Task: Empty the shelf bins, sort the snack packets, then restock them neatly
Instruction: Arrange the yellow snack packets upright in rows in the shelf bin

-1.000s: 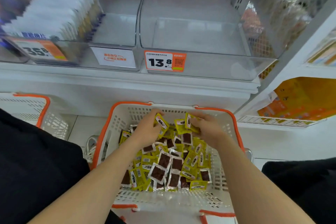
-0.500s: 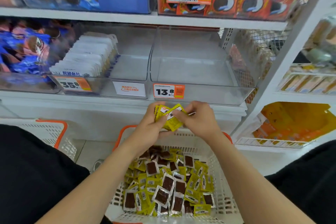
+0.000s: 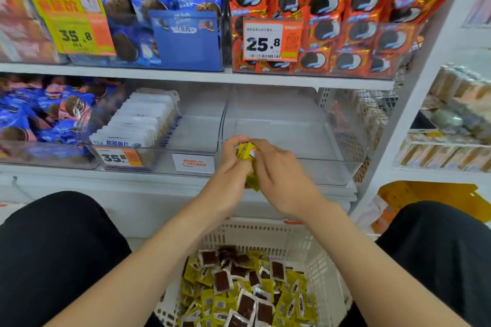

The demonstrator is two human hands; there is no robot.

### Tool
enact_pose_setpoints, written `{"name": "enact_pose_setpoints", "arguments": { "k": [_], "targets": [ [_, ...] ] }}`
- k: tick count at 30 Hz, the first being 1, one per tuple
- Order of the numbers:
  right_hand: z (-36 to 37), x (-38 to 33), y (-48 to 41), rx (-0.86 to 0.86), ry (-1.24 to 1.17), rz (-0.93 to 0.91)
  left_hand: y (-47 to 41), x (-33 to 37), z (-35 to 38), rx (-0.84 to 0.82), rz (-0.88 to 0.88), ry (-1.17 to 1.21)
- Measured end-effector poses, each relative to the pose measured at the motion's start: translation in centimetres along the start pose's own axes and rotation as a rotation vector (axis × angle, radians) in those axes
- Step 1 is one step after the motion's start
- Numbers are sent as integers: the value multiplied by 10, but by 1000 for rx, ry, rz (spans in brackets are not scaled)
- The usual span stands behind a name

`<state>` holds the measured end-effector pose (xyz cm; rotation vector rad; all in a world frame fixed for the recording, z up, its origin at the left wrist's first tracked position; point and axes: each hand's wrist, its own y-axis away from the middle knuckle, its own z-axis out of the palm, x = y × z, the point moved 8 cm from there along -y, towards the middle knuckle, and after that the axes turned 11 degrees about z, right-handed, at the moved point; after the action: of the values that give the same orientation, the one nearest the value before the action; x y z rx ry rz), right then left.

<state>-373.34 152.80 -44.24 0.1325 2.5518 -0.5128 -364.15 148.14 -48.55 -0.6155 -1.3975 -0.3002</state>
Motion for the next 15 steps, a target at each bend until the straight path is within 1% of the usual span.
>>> {"name": "enact_pose_setpoints", "arguments": {
  "k": [4, 7, 9, 12, 13, 15],
  "targets": [
    [-4, 4, -17, -62, -186, 50, -28, 9, -11, 164, -72, 74],
    [-7, 5, -34, -91, -255, 107, -51, 14, -18, 245, -63, 126],
    [-14, 15, -47, -33, -305, 201, -64, 14, -18, 286, -57, 211],
    [-20, 34, -63, 26, -491, 427, -73, 3, -3, 273, -113, 256],
    [-16, 38, -66, -1, -519, 479, -75, -1, 0, 266, -133, 242],
    [-7, 45, -71, -111, -596, 538, -81, -5, -2, 276, -145, 224]
  ]
}}
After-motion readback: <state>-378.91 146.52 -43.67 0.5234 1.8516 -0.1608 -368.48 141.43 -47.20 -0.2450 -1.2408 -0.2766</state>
